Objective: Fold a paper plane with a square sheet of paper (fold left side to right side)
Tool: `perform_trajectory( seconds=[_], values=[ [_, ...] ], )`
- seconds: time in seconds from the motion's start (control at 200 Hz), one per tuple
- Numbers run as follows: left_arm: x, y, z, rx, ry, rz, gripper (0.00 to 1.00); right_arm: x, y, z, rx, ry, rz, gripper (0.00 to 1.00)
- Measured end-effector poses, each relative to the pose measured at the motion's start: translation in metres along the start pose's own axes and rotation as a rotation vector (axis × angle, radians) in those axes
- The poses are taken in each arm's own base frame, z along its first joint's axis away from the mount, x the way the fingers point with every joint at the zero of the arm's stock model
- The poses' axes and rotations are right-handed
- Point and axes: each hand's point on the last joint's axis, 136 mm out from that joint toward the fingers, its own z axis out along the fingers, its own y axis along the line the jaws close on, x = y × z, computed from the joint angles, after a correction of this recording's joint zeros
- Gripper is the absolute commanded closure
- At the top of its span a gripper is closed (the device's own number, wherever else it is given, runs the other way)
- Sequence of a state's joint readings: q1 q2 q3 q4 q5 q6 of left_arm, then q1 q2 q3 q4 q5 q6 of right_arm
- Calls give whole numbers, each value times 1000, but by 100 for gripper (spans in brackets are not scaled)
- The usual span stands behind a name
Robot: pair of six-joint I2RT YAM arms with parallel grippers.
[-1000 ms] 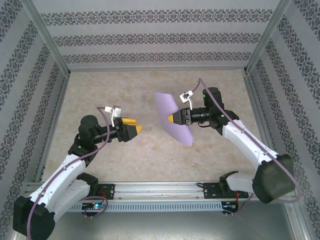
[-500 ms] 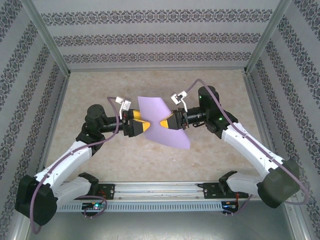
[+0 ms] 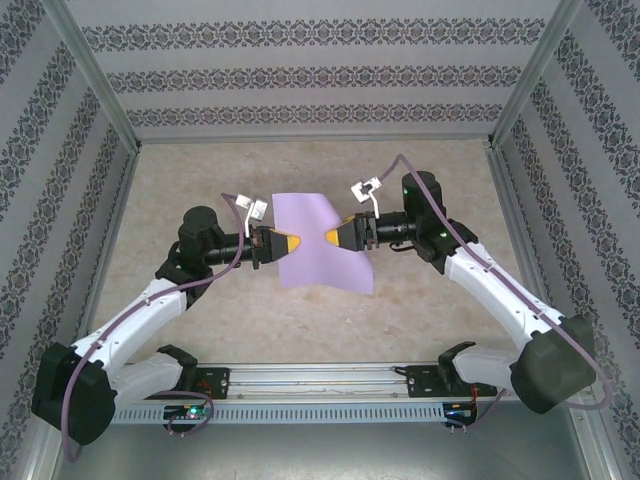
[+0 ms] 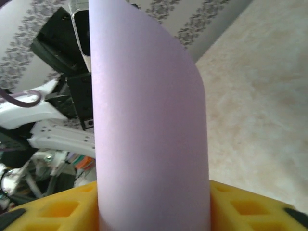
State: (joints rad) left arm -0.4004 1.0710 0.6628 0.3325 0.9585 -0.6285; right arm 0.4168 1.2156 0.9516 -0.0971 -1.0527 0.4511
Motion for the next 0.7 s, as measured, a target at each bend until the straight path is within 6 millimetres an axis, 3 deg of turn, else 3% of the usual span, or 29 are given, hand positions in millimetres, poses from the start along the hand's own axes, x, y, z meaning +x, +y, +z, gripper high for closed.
perform_trajectory(
  seconds=[0.14, 0.335, 0.535, 0.7],
  values=[
    [18, 33, 7, -95, 59, -127, 100, 2, -25, -18, 143, -49, 42, 37],
    [65, 87, 13, -248, 187, -331, 100, 12, -71, -46, 373, -115, 134, 39],
    [109, 135, 16, -382, 285, -474, 100, 50, -119, -45, 502, -77, 289, 56],
    [144, 167, 10, -496, 366, -546, 100, 85, -151, -24, 548, 12, 397, 81]
  ],
)
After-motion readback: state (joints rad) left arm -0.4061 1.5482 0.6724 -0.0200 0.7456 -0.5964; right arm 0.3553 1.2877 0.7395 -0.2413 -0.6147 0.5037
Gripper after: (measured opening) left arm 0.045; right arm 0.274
